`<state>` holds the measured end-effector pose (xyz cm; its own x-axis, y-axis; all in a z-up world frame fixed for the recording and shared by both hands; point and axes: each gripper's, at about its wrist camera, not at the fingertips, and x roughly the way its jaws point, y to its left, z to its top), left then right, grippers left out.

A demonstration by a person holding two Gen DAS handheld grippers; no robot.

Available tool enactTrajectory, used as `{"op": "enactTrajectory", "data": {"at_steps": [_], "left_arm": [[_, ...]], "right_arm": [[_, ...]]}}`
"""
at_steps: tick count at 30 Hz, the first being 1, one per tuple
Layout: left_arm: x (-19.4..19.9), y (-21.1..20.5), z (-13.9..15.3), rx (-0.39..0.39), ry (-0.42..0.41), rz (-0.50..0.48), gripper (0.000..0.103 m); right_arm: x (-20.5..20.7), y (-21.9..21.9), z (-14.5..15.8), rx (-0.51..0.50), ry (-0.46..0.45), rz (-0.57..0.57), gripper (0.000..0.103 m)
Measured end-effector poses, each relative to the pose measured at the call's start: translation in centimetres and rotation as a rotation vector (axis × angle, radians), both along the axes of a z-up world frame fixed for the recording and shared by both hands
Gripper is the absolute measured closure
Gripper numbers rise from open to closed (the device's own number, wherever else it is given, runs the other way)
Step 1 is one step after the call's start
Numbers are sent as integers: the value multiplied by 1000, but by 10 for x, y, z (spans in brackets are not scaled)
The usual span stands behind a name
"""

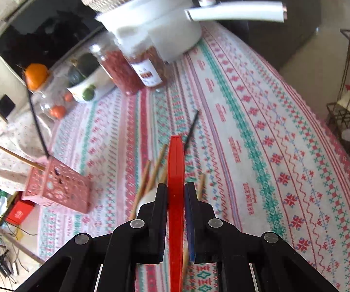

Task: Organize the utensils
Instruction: 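Place the wrapped chopsticks into the pink basket while the right tool carries the red spoon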

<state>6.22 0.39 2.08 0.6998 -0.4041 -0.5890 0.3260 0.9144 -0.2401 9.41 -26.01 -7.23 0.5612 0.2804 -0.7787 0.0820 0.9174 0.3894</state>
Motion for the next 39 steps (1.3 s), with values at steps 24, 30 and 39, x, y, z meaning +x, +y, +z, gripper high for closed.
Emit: {"op": "enactTrajectory", "data": {"at_steps": [24,30,39], "left_arm": [[51,27,-26,69,-249,312,94],[65,34,-42,67,-75,333,84],[39,53,-34,22,11,336,32]], "right_arm": [[-14,31,46,-60,-218,77,91],[-11,38,53,-43,-248,76,91],[-7,69,80,41,-378,60,91]]}}
